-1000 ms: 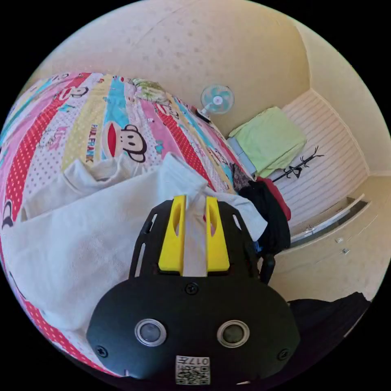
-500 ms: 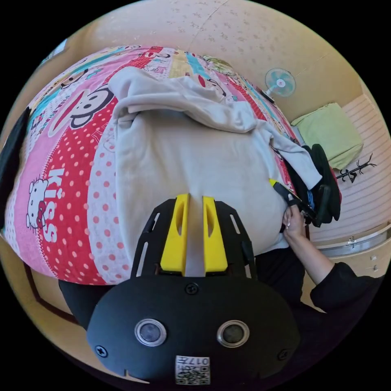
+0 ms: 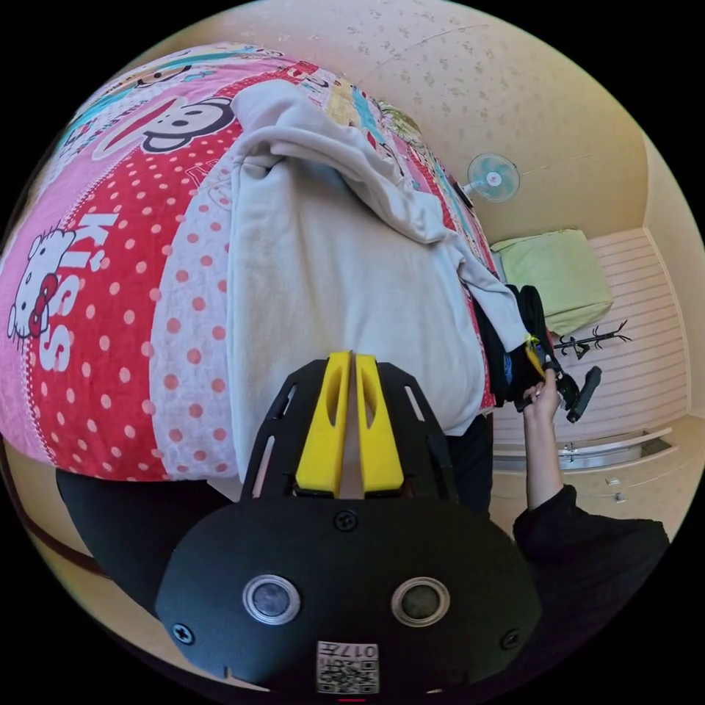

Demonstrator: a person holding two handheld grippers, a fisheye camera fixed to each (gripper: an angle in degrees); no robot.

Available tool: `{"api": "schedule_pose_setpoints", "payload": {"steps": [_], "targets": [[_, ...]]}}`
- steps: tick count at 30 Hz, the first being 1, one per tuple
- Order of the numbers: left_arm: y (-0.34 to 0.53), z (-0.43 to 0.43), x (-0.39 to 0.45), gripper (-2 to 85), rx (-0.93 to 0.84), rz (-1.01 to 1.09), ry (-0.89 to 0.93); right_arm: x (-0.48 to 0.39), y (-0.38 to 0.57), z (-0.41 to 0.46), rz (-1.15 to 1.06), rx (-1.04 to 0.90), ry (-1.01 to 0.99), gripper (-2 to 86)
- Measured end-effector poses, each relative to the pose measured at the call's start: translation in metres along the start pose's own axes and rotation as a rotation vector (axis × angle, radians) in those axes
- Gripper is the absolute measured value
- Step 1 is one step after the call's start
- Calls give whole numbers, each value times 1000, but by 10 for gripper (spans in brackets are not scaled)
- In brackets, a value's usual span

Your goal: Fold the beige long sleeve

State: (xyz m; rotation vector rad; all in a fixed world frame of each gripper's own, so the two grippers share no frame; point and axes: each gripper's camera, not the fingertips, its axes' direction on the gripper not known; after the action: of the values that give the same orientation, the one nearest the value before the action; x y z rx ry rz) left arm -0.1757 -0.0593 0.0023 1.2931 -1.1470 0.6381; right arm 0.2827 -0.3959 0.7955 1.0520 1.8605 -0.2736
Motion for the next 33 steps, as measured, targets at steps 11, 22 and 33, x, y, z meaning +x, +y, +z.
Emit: {"api": "schedule_pose_setpoints", "payload": {"steps": [11,22,33], "targets": [[-2,-13,-49,-10,51,-30,68,-105,-143,-24,-301,21,118,20],[-12,-36,-84,-10,53,-39,90,32,-214,-5,-79,-324,136,27],[-25,-62,-108,-10,22,-46,97,16,-247,-61,-39,-131,152,88]]}}
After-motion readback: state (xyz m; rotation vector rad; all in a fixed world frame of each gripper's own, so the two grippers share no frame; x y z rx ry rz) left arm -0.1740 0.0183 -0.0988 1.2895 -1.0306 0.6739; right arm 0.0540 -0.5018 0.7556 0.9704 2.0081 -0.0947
